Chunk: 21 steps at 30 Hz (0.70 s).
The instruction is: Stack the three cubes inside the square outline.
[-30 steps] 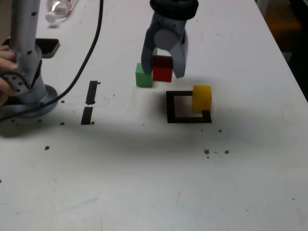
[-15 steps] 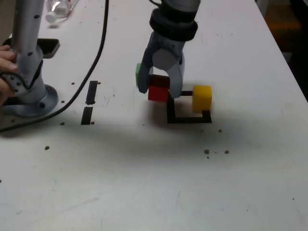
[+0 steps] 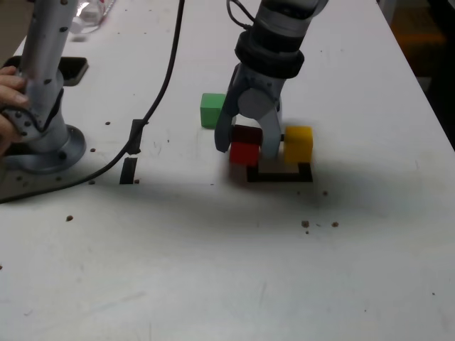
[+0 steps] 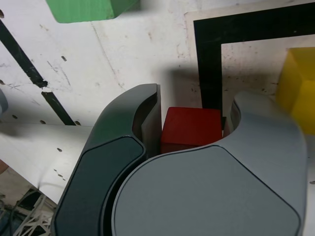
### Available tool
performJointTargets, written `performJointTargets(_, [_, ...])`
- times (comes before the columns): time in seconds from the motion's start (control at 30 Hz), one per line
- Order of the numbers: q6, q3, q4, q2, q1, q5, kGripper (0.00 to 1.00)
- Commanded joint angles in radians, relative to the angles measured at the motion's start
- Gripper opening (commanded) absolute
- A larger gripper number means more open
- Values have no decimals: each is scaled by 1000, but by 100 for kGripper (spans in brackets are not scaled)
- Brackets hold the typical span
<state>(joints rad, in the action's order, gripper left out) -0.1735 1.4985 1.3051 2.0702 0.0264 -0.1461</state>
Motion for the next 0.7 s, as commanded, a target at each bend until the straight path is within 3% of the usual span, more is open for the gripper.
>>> performJointTargets(0.0, [1, 10, 0, 13, 1, -3, 23])
performJointTargets(0.4, [-4, 53, -36, 46, 1, 9, 23])
performJointTargets(0.67, [-9, 62, -78, 50, 1, 53, 24])
